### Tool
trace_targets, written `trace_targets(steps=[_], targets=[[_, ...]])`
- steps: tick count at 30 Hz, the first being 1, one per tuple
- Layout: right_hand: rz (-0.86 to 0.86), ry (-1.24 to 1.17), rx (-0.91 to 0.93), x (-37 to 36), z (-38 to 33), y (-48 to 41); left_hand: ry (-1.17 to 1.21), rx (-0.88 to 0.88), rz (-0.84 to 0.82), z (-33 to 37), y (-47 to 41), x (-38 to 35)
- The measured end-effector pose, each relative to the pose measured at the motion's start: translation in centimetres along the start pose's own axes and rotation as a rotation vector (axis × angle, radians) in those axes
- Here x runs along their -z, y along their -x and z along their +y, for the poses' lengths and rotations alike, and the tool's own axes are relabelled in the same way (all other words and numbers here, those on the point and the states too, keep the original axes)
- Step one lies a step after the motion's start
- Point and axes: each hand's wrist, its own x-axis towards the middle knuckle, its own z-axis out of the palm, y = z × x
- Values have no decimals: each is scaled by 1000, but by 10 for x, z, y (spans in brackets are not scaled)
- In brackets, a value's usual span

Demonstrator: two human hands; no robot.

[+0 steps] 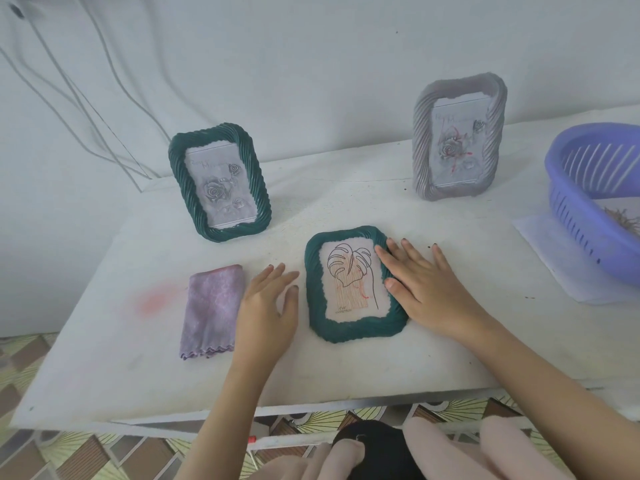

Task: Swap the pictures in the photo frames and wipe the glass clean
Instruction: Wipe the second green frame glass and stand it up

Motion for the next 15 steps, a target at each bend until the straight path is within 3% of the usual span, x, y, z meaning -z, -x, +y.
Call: trace_targets(steps=[5, 8, 11, 15], targets=[[-9, 35, -7, 0, 0, 0, -171, 99, 208, -32, -7, 30], [-12, 35, -14, 0, -1, 0, -228, 402, 178, -44, -4, 44], [-13, 37, -16, 0, -1, 0, -107, 493, 150, -43, -2, 53], [-18, 18, -13, 1, -2, 0, 224, 634, 143, -32, -12, 64]])
